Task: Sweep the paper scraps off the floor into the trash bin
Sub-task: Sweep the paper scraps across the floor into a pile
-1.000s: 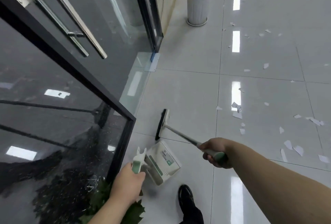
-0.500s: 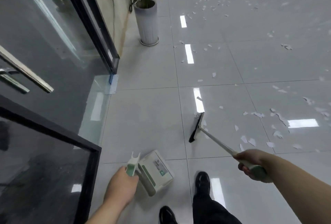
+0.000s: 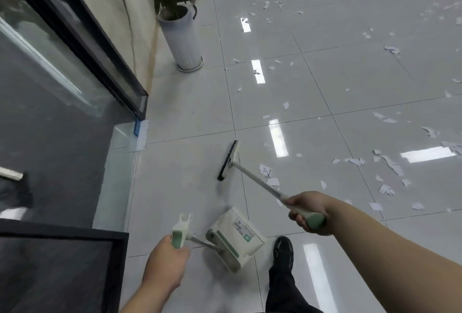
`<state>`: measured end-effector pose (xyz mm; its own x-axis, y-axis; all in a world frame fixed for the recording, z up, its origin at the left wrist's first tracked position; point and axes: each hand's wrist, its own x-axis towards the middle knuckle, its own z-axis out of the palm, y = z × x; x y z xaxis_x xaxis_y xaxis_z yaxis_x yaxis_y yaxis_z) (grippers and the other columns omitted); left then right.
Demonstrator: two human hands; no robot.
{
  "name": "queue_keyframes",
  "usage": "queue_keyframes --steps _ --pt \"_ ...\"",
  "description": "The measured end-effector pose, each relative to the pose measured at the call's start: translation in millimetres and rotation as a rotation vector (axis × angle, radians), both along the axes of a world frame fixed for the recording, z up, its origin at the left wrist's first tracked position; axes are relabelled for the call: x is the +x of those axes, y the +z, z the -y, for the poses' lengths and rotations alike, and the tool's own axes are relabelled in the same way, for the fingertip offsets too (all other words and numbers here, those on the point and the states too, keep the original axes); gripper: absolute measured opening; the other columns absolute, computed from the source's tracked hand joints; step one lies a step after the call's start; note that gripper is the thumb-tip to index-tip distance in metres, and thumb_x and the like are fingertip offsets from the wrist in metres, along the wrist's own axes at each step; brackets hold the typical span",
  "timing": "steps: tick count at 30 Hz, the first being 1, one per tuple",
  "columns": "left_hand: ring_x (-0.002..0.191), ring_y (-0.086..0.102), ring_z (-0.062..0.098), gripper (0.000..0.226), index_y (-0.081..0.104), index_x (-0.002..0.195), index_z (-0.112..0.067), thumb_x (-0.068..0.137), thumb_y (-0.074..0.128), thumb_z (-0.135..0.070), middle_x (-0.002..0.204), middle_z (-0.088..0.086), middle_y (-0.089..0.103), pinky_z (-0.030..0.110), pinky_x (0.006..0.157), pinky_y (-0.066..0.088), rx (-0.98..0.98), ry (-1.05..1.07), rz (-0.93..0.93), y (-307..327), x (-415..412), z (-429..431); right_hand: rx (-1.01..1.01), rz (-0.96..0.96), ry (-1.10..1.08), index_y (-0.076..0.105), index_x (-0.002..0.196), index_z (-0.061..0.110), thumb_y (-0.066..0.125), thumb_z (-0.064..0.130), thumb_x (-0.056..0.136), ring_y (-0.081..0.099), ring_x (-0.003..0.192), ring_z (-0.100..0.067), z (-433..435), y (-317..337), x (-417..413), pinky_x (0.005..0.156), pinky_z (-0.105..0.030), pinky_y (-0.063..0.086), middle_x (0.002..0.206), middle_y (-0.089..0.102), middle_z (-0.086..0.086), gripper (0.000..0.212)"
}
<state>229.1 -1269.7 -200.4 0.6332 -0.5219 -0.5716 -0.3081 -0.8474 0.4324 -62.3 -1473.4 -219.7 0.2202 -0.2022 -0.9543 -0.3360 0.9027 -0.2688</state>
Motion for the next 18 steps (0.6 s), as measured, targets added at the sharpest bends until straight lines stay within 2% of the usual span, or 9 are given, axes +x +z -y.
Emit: queue_keyframes --steps 7,12,18 --pt "0.051 0.054 0.025 0.008 0.062 0.086 -0.020 0.087 0.054 -0.019 0.066 0.007 0.062 0.027 0.048 0.042 0.018 -0.023 0.024 -1 -35 79 0.072 -0.106 0.039 0.056 0.115 0.007 0.067 0.024 0.096 0.043 0.038 -0.012 52 -13 -65 0.036 -0.016 0.040 0.070 0.053 -0.009 0.027" --pt "0.053 0.059 0.030 0.008 0.061 0.083 -0.020 0.083 0.053 -0.021 0.065 0.009 0.065 0.031 0.053 0.047 0.029 -0.113 0.058 -5 -55 127 0.036 -0.232 0.135 0.054 0.119 0.008 0.064 0.026 0.095 0.045 0.046 -0.015 75 -6 -151 0.045 -0.020 0.038 0.070 0.058 -0.010 0.031" --pt "0.048 0.053 0.029 0.009 0.059 0.078 -0.016 0.084 0.052 -0.018 0.058 0.007 0.058 0.029 0.051 0.043 0.006 -0.213 0.040 -10 -84 178 -0.024 -0.411 0.162 0.052 0.118 0.001 0.063 0.020 0.097 0.047 0.041 -0.017 106 22 -234 0.044 -0.020 0.041 0.066 0.059 -0.013 0.030"
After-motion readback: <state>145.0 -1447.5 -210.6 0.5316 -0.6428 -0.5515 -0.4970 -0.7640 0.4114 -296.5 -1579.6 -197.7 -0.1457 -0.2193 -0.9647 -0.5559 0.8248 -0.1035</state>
